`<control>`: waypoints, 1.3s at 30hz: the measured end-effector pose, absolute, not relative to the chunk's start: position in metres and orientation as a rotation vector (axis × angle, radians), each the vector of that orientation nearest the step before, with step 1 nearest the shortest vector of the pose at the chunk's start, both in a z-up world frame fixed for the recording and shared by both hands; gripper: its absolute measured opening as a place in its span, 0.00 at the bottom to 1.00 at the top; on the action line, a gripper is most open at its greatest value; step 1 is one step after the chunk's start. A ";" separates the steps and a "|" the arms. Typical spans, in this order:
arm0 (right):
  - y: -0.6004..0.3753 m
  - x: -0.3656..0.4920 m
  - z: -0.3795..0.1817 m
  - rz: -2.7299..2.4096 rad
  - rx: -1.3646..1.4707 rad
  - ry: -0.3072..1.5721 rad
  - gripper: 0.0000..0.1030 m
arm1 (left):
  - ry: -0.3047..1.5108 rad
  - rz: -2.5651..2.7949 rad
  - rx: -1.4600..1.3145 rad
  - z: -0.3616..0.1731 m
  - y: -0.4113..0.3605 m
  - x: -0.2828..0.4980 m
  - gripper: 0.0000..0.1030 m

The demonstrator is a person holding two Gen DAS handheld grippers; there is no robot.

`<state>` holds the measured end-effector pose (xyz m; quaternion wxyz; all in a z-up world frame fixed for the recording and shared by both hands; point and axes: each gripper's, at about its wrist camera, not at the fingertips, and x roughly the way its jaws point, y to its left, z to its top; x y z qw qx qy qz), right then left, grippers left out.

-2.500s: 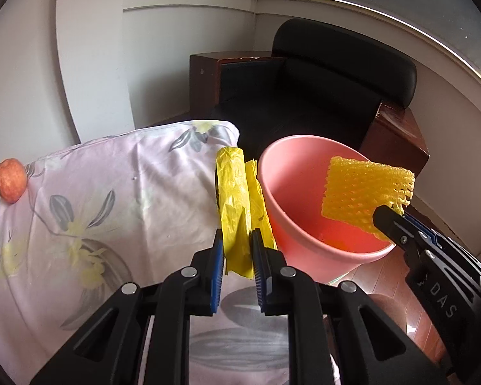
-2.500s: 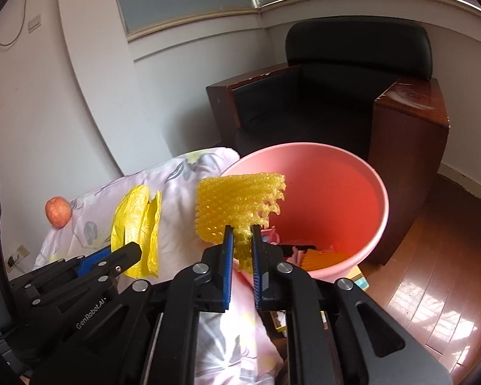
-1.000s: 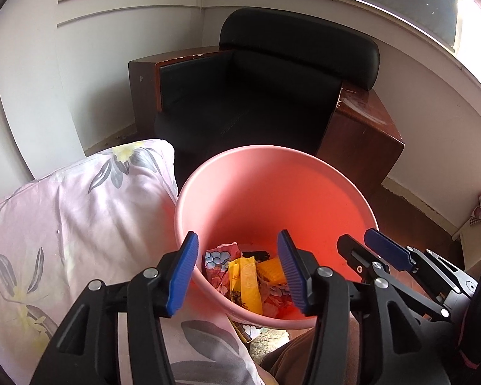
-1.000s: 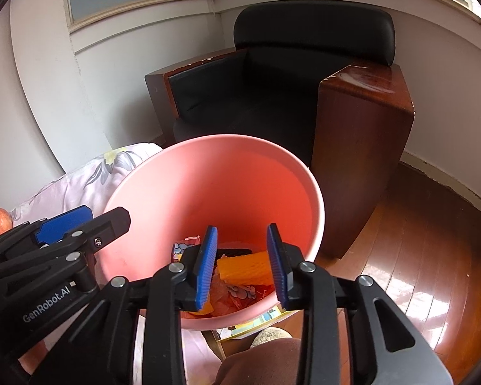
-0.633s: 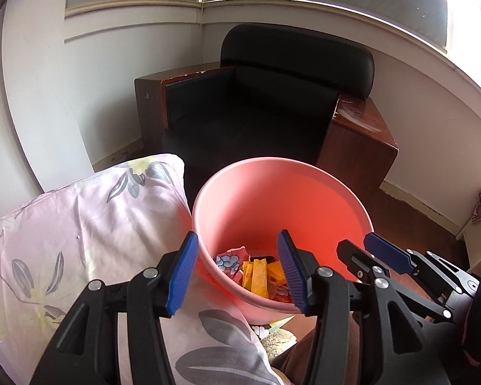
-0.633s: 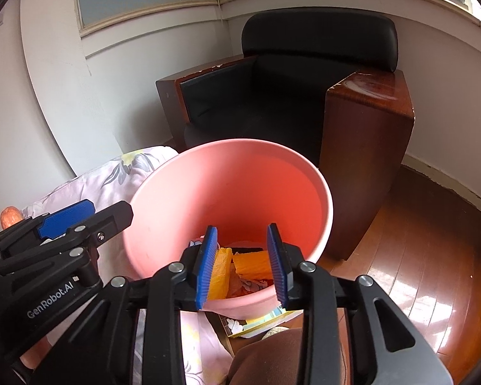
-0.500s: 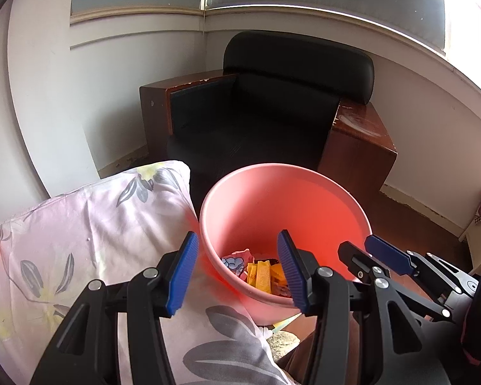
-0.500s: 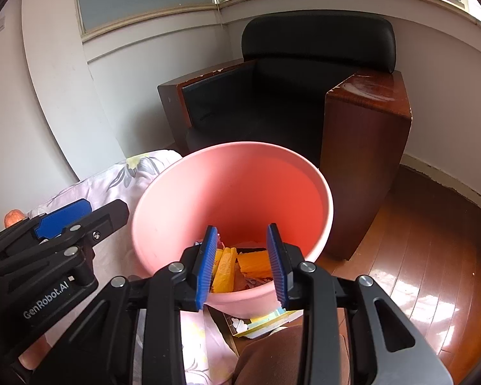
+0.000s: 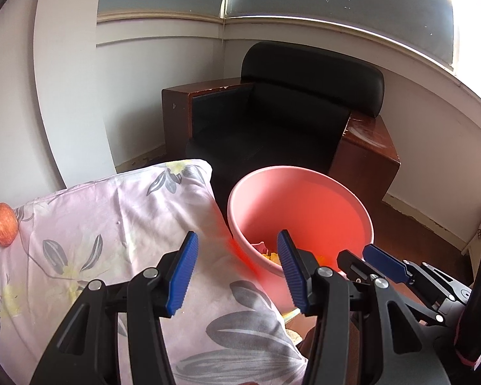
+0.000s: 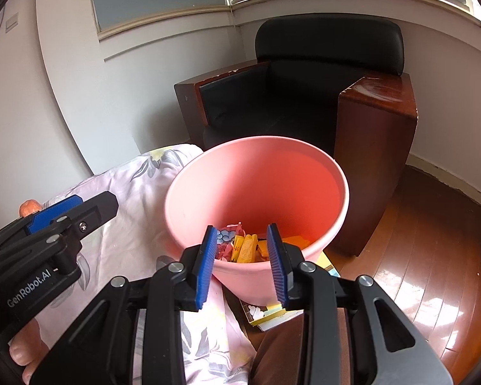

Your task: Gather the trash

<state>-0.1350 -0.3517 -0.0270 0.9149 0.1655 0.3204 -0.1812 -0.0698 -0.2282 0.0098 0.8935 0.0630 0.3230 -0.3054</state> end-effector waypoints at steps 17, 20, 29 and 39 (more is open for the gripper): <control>-0.317 -0.140 -0.015 -0.326 0.292 0.641 0.45 | 0.646 -0.593 0.097 0.019 -0.192 -0.085 0.49; -0.313 -0.140 -0.015 -0.321 0.286 0.642 0.45 | 0.644 -0.589 0.091 0.020 -0.188 -0.084 0.49; -0.307 -0.139 -0.015 -0.313 0.271 0.649 0.45 | 0.643 -0.582 0.083 0.021 -0.182 -0.084 0.49; -0.301 -0.136 -0.016 -0.303 0.257 0.658 0.45 | 0.655 -0.578 0.075 0.017 -0.178 -0.081 0.49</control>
